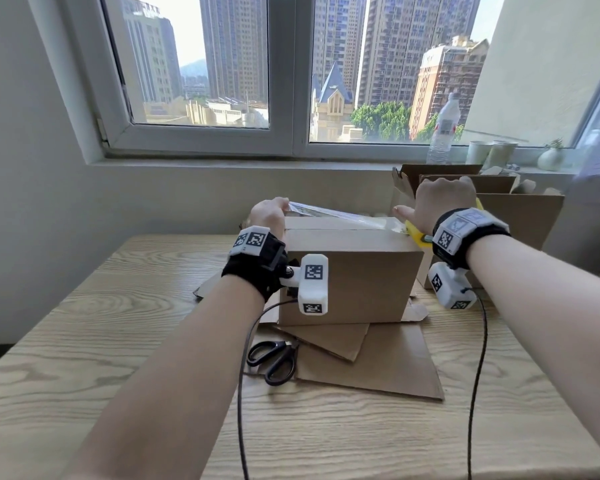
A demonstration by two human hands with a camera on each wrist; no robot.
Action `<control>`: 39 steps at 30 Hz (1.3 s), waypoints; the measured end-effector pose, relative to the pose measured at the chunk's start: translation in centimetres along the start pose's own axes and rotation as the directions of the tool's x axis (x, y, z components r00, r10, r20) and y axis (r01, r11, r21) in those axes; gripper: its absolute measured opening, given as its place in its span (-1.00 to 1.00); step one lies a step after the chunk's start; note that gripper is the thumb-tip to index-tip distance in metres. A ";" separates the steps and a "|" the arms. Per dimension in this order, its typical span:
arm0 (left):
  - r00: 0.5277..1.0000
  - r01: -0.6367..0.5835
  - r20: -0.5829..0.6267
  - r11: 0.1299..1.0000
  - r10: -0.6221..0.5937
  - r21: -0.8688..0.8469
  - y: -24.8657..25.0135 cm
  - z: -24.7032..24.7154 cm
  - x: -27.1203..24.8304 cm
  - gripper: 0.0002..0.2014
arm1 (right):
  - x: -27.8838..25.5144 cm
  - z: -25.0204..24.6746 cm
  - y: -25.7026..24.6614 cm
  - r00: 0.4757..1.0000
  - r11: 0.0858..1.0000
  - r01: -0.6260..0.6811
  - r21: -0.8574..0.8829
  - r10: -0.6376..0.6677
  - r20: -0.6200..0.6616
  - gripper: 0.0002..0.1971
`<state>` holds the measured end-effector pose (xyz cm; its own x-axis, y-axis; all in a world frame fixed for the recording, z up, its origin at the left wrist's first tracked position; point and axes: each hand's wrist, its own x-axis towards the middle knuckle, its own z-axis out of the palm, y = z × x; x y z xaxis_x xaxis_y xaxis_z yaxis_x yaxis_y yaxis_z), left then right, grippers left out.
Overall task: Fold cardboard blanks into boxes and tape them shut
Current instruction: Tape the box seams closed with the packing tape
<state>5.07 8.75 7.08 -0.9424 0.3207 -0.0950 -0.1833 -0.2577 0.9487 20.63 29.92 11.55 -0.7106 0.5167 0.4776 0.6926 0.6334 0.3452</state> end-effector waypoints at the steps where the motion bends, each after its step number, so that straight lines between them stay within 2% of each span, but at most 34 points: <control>1: 1.000 -0.012 -0.010 1.000 0.012 0.024 0.1 0.1 -0.4 -0.89 | 0.0 0.1 0.1 1.000 1.000 -0.003 0.007 0.003 0.000 -0.36; 4: 0.993 -0.081 -0.089 0.996 0.078 -0.032 -0.7 -0.4 -0.2 -0.82 | -0.3 0.4 0.5 1.000 1.000 0.000 0.009 0.000 0.004 -0.38; 5: 0.992 -0.065 -0.110 0.997 0.060 -0.041 -1.0 -0.4 -0.4 -0.83 | -0.5 0.5 0.6 1.000 1.000 0.003 0.000 -0.003 0.006 -0.38; 11: 0.978 -0.077 -0.189 0.996 0.084 0.040 -1.6 -0.5 -0.4 -0.65 | -0.8 0.2 0.5 0.999 1.000 0.020 0.000 -0.020 0.026 -0.43; 14: 0.979 -0.047 -0.193 0.995 0.064 0.093 -1.2 -0.7 -0.9 -0.86 | -0.6 0.0 0.4 0.999 1.000 0.017 0.005 -0.017 0.032 -0.45; 17: 0.984 -0.021 -0.171 0.979 0.056 0.201 -0.9 -1.2 -1.0 -0.72 | -0.5 0.0 0.3 0.999 1.000 0.016 0.012 -0.016 0.033 -0.45; 20: 0.989 0.006 -0.141 0.965 0.032 0.262 -1.1 -1.6 -0.6 -0.73 | -0.4 -0.1 0.2 0.999 1.000 0.025 -0.004 -0.025 0.034 -0.43; 24: 0.978 -0.050 -0.175 0.945 0.112 0.324 -1.2 -1.9 -1.0 -0.84 | -0.2 -0.2 0.1 0.999 0.998 0.044 -0.040 -0.044 -0.001 -0.39; 27: 0.974 -0.051 -0.180 0.900 0.141 0.433 -1.5 -1.9 -0.9 -0.72 | -0.3 -0.3 -0.2 0.998 0.995 0.059 -0.081 -0.060 -0.010 -0.39; 33: 0.952 -0.043 -0.229 0.831 0.202 0.554 -1.6 -1.0 -1.1 -0.63 | -0.1 -1.4 -0.6 0.995 0.988 0.078 -0.133 -0.085 -0.047 -0.43; 39: 0.957 -0.054 -0.206 0.828 0.202 0.559 -2.7 -1.1 -1.2 -0.67 | 0.3 -3.2 -1.2 0.988 0.970 0.117 -0.211 -0.136 -0.077 -0.45</control>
<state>6.40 8.04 4.34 -0.9970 0.0669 0.0387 0.0559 0.2783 0.9589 20.00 27.45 13.83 -0.7866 0.3799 0.4868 0.6150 0.5534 0.5617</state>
